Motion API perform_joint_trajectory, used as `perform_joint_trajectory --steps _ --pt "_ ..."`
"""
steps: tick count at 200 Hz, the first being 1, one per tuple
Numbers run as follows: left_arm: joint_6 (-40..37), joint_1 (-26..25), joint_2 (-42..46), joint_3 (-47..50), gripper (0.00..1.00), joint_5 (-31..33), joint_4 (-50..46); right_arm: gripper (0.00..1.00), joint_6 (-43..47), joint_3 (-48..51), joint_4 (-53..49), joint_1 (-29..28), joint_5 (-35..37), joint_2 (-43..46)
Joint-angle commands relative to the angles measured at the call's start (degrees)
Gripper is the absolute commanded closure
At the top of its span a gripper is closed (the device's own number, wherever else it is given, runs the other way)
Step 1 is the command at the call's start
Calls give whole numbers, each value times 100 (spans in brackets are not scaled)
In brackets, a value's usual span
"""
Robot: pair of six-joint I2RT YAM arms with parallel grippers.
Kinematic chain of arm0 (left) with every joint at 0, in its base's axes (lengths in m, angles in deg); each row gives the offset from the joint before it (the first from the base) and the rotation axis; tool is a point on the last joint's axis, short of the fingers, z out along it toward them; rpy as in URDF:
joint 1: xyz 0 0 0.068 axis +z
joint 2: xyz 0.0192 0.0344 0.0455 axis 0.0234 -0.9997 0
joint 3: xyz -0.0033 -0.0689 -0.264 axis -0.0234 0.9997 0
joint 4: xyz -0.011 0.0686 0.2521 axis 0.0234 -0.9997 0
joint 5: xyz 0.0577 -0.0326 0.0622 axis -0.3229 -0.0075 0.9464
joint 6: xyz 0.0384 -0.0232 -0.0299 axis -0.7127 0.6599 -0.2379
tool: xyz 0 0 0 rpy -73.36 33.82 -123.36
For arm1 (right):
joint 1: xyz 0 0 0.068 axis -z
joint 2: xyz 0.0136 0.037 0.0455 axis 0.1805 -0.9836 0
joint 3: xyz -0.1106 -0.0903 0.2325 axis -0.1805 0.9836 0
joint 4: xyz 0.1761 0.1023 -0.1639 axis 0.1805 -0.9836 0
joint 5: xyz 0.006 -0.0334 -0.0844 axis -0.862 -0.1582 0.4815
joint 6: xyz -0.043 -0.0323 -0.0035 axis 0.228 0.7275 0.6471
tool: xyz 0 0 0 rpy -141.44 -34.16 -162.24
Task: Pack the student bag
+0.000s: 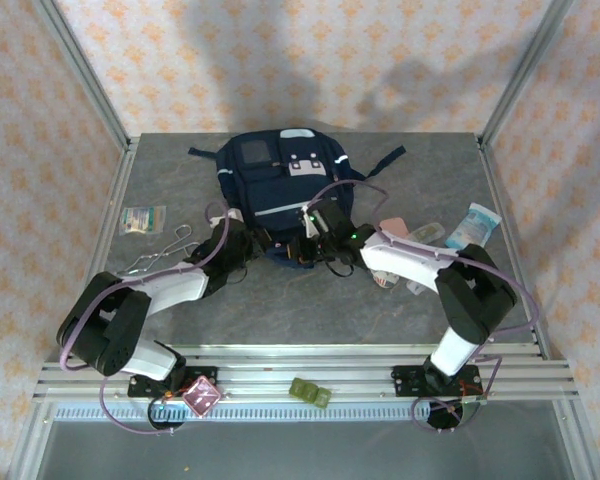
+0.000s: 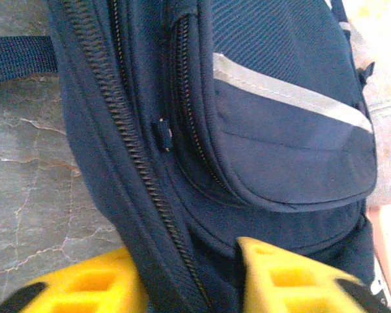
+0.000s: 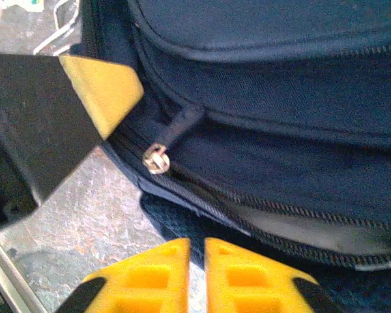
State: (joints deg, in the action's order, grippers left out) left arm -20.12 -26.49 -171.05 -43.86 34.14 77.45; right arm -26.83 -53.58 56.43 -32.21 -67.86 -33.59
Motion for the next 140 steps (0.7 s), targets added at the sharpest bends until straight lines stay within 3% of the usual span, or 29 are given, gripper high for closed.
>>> perform_joint_trajectory --steps 1,34,52,67,140 --pt "-21 -42 291 30 51 49 397 80 -107 -30 293 26 166 -50" --pt "217 -13 625 345 44 444 388 75 -251 -52 598 25 283 -136" --pt "359 49 632 469 39 464 470 81 -266 -187 634 -9 60 -414" --pt "441 120 477 448 39 351 459 87 -244 -145 684 -124 -40 -621" --pt "450 369 -648 401 36 225 976 89 -540 608 1294 -400 -245 -1405"
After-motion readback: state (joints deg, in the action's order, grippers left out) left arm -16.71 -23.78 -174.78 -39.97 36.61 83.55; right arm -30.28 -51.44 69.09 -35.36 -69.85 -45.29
